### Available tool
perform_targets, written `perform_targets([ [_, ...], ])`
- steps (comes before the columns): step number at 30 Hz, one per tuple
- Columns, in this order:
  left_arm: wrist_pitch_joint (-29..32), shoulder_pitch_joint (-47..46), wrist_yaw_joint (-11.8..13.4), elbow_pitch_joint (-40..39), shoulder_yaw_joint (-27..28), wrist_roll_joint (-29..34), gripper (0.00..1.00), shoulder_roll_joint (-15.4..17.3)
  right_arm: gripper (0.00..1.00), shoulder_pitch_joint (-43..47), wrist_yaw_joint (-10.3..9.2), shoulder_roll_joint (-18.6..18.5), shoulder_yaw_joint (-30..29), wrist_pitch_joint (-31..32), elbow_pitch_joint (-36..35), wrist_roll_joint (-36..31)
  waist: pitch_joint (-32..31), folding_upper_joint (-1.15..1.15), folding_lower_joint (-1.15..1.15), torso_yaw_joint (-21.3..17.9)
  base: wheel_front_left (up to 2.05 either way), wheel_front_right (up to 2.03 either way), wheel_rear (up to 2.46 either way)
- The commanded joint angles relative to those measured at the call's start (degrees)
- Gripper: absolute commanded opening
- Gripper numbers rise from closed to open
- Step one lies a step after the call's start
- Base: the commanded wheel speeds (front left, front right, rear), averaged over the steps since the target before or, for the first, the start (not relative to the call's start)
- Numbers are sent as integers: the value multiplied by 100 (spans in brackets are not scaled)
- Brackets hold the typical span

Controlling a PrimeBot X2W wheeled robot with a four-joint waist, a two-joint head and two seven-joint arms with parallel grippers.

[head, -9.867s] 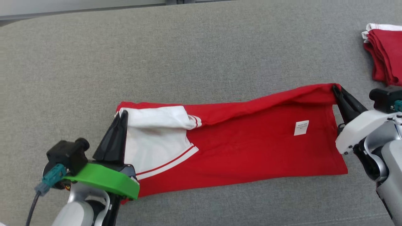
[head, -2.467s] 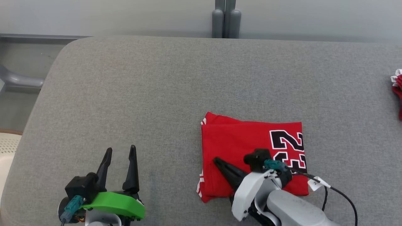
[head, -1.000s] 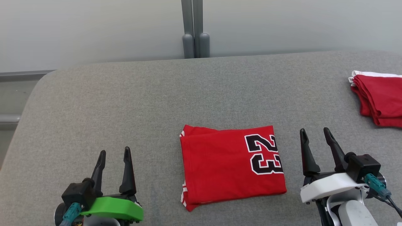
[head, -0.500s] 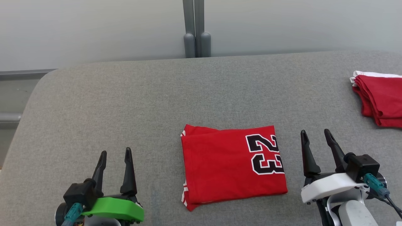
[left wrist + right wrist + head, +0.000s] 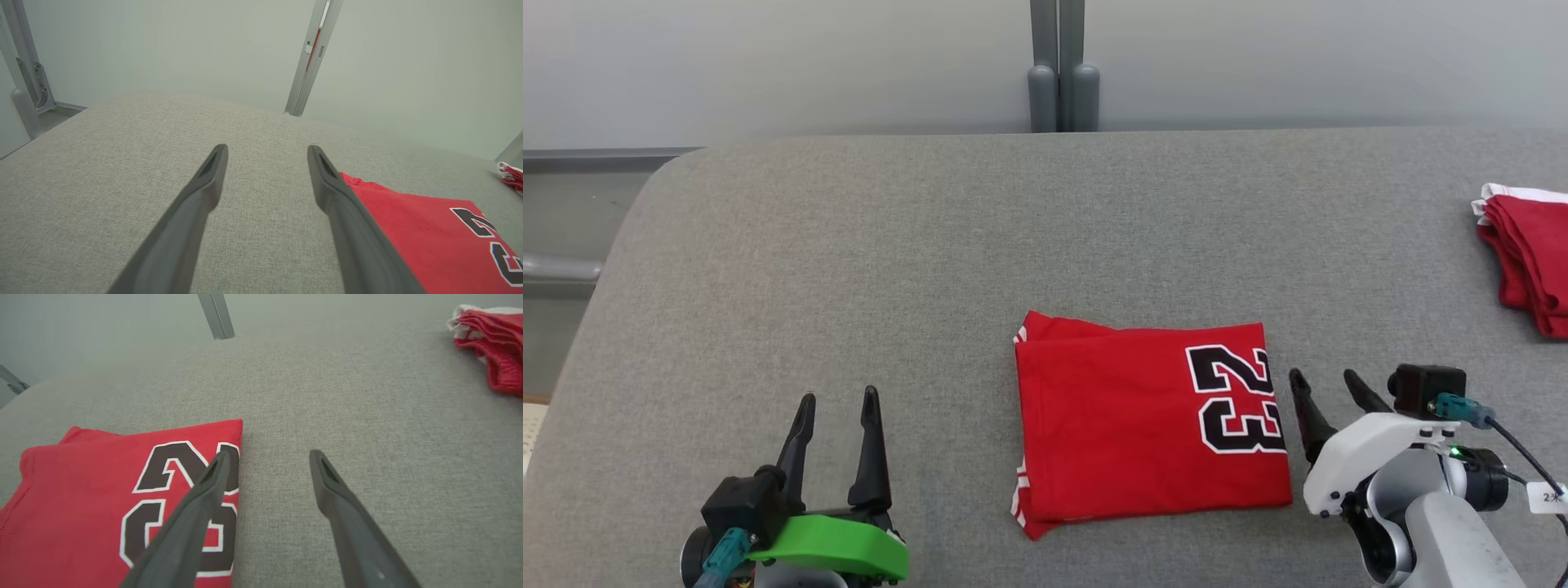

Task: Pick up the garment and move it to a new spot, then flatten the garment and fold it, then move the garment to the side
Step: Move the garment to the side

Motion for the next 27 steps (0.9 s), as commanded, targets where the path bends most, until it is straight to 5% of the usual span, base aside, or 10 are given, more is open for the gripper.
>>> perform_targets([
  [1,-17,-42,-13,6,-11,10,100,-3,100,-84,-1,-58,66,160,75,184,121,0,0,123,0,0,0],
  [16,-17,-201,-19,-30,30,-33,100,-33,100,-521,0,-499,974,1089,580,1213,495,0,0,352,0,0,0],
  [19,-17,-227,-2,-27,33,-57,100,-34,38,-604,0,-530,1146,1137,663,1313,528,0,0,308,0,0,0],
  [20,-17,-233,7,-31,30,-60,100,-34,26,-637,0,-538,1194,1128,677,1332,539,0,0,290,0,0,0],
  [21,-17,-238,11,-39,14,-60,100,-34,0,-683,0,-552,1248,1099,689,1360,550,0,0,267,0,0,0],
  [27,-16,-238,31,-97,63,1,100,-31,0,-947,-3,-699,1374,807,686,1391,614,0,0,15,0,0,0],
])
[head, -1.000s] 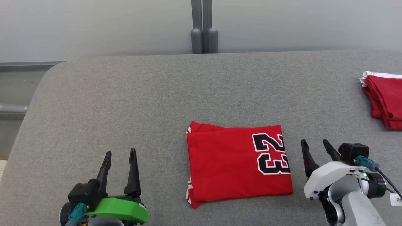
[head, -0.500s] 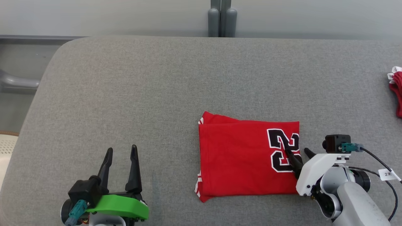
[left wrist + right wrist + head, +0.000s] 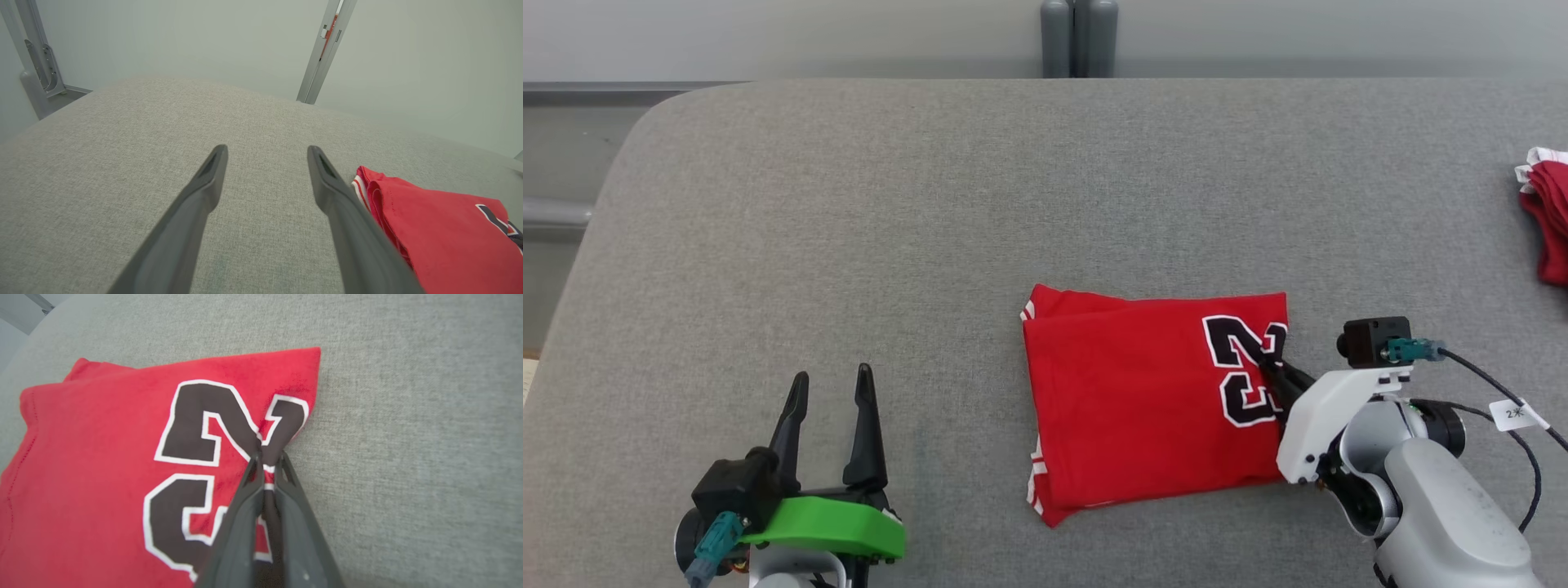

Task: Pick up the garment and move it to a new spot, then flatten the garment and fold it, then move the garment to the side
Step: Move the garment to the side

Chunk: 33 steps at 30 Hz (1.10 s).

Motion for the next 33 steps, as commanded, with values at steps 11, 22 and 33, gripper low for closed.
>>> perform_targets([
  [11,-15,-141,-142,-30,114,290,100,18,0,-286,-4,-424,-513,-417,-8,-183,142,0,0,-1347,0,0,0],
  [22,8,-463,-232,-4,-9,581,100,231,0,-504,-4,-280,-976,-665,-66,-299,580,0,0,-2640,0,0,0],
  [33,50,-655,-224,-20,-110,594,100,301,0,-880,-4,-147,-994,-819,-29,-492,814,0,0,-2751,0,0,0],
])
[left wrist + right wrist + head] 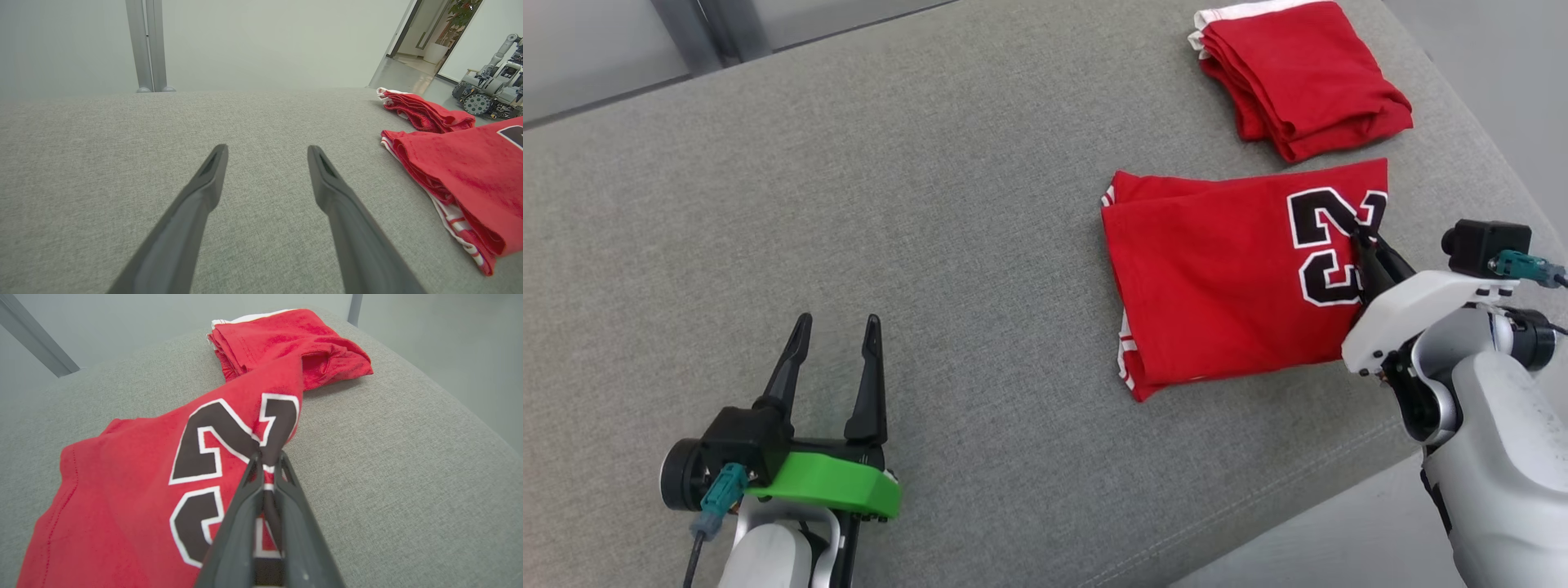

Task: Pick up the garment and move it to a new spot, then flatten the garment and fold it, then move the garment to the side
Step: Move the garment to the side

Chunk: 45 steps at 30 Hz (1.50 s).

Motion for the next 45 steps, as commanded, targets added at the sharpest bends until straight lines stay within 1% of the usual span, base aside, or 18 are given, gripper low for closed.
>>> perform_targets([
  [1,11,-111,11,-11,12,7,100,60,0,-148,-3,33,37,-29,-27,-55,141,0,0,-35,0,0,0],
  [8,-3,-206,51,-24,43,-47,100,78,0,-833,-3,72,153,120,-44,-160,313,0,0,106,0,0,0],
  [15,-22,-325,52,-50,19,-63,100,78,0,-1727,-3,-82,-103,272,254,-397,517,0,0,305,0,0,0],
  [24,-44,-479,42,-80,-13,-34,100,88,0,-2685,-3,-510,-698,226,886,-907,836,0,0,603,0,0,0],
  [29,-53,-535,39,-112,-30,-3,100,103,0,-3022,-3,-704,-1036,172,1104,-1307,997,0,0,758,0,0,0],
  [34,-53,-588,26,-153,-75,30,100,118,0,-3236,-3,-918,-1416,102,1331,-1694,1161,0,0,929,0,0,0],
  [38,-50,-629,11,-165,-125,56,100,115,0,-3300,-3,-1072,-1866,50,1552,-2094,1284,0,0,1098,0,0,0],
  [42,-53,-679,-11,-154,-193,87,100,106,0,-3354,-3,-1280,-2318,-30,1789,-2548,1398,0,0,1307,0,0,0],
  [45,-55,-694,-17,-163,-232,108,100,116,0,-3381,-3,-1432,-2644,-107,1902,-3047,1478,0,0,1445,0,0,0],
])
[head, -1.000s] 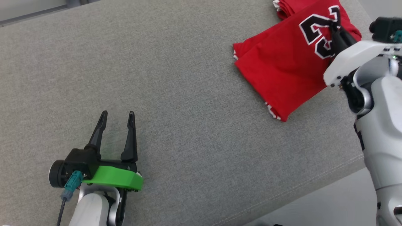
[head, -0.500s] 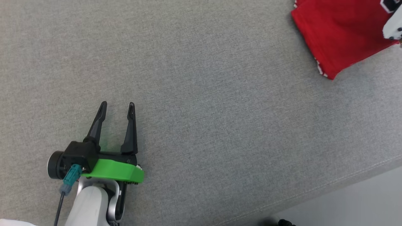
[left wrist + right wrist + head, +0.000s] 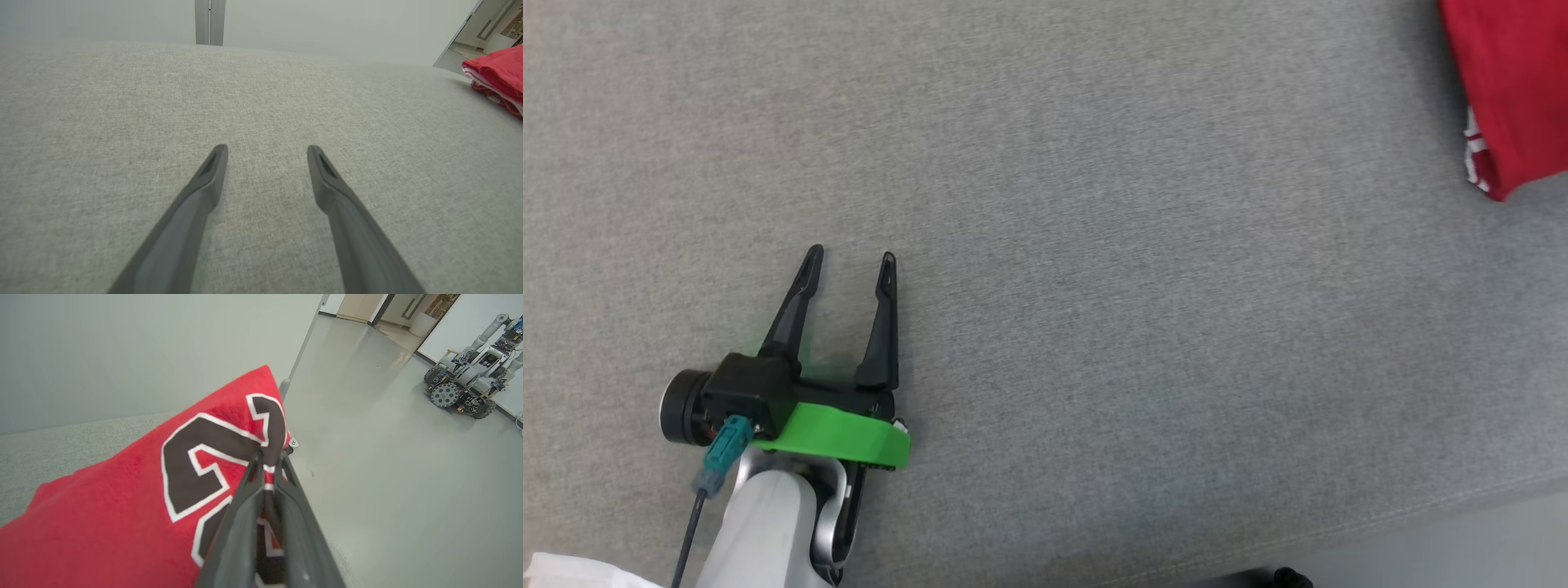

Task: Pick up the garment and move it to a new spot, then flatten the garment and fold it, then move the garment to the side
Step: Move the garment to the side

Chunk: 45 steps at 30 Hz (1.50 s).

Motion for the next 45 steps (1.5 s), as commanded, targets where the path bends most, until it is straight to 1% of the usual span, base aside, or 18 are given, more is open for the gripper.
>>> perform_targets([
  [1,-21,-90,-13,-10,-3,33,100,35,0,-87,-3,-120,-140,-87,39,-255,159,0,0,199,0,0,0],
  [4,-16,-101,-20,-2,-28,41,100,61,0,-124,-4,-118,-594,-177,121,-763,223,0,0,301,0,0,0],
  [5,-17,-102,-24,1,-32,39,100,67,13,-128,-3,-88,-723,-213,133,-895,236,0,0,321,0,0,0],
  [7,-14,-100,-23,4,-46,42,100,76,76,-118,-4,-62,-1048,-300,94,-1268,265,0,0,353,0,0,0],
  [8,-9,-101,-16,5,-49,46,100,77,100,-98,-4,-18,-1210,-346,80,-1460,276,0,0,364,0,0,0],
  [12,-7,-88,24,2,-54,53,100,84,100,-50,-4,213,-1743,-622,39,-1963,305,0,0,374,0,0,0],
  [15,-8,-74,49,-4,-35,48,100,110,100,-147,-4,366,-1969,-801,119,-2195,310,0,0,329,0,0,0],
  [20,-9,-85,64,-1,-32,36,100,123,100,-256,-4,548,-2015,-1163,394,-2372,261,0,0,221,0,0,0],
  [22,-10,-98,66,4,-26,18,100,135,100,-313,-4,582,-1950,-1355,536,-2386,197,0,0,180,0,0,0],
  [24,-11,-104,10,-30,-17,-43,100,130,100,-387,-3,635,-1837,-1504,691,-2318,107,0,0,146,0,0,0],
  [27,-14,-95,-4,-76,72,-132,100,134,100,-468,-3,741,-1574,-1663,926,-2170,-84,0,0,107,0,0,0],
  [32,-15,-31,23,-125,232,-216,100,80,100,-446,-3,1010,-1027,-1760,1069,-1845,-489,0,0,106,0,0,0],
  [39,-15,202,99,-41,450,-356,100,-68,100,211,-3,1472,134,-1756,466,-837,-1177,0,0,265,0,0,0],
  [45,-16,428,115,99,618,-513,100,-177,100,1142,-3,1669,1202,-1757,-159,185,-1746,0,0,522,0,0,0],
])
